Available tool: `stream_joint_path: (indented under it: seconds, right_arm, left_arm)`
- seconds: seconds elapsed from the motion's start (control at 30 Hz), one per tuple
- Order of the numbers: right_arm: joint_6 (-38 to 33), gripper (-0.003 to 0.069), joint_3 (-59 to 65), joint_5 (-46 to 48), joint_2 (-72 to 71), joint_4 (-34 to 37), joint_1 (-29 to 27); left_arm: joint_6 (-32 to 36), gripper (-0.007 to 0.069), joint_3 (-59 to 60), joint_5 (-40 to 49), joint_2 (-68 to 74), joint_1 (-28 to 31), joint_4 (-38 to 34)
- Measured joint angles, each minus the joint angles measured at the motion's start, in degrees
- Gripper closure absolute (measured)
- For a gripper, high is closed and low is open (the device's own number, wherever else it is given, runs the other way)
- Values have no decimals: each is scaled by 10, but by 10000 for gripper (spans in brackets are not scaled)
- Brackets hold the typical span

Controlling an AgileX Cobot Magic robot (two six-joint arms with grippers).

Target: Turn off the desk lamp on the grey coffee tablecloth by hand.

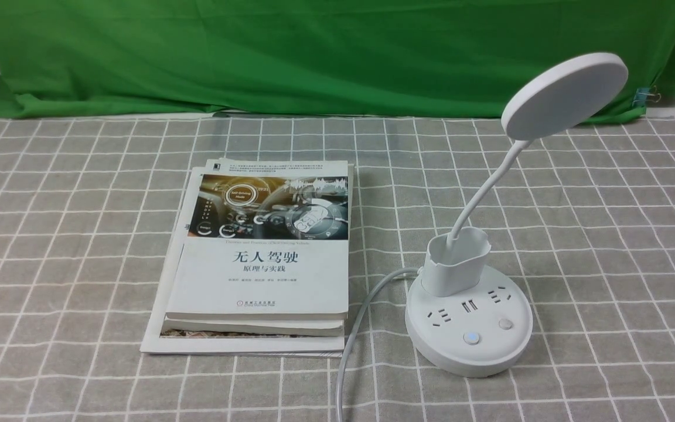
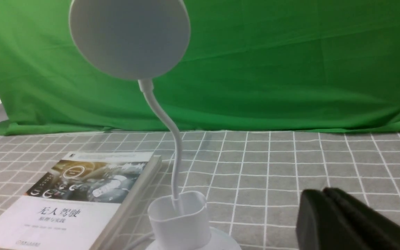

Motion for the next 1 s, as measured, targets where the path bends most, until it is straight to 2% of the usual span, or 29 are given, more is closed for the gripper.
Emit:
stream_joint_path:
  seconds: [0.5,0.87,1.0]
  right_arm:
    - [5,621,15,-10,0,0,0]
    - [12,621,157,-19,-132,0,-83]
    - [13,621,167,38,-134,0,-102]
  left_arm:
    - [0,606,0,0,0,0,-1]
    - [0,606,0,0,0,0,-2]
    - [1,606,0,0,0,0,-2]
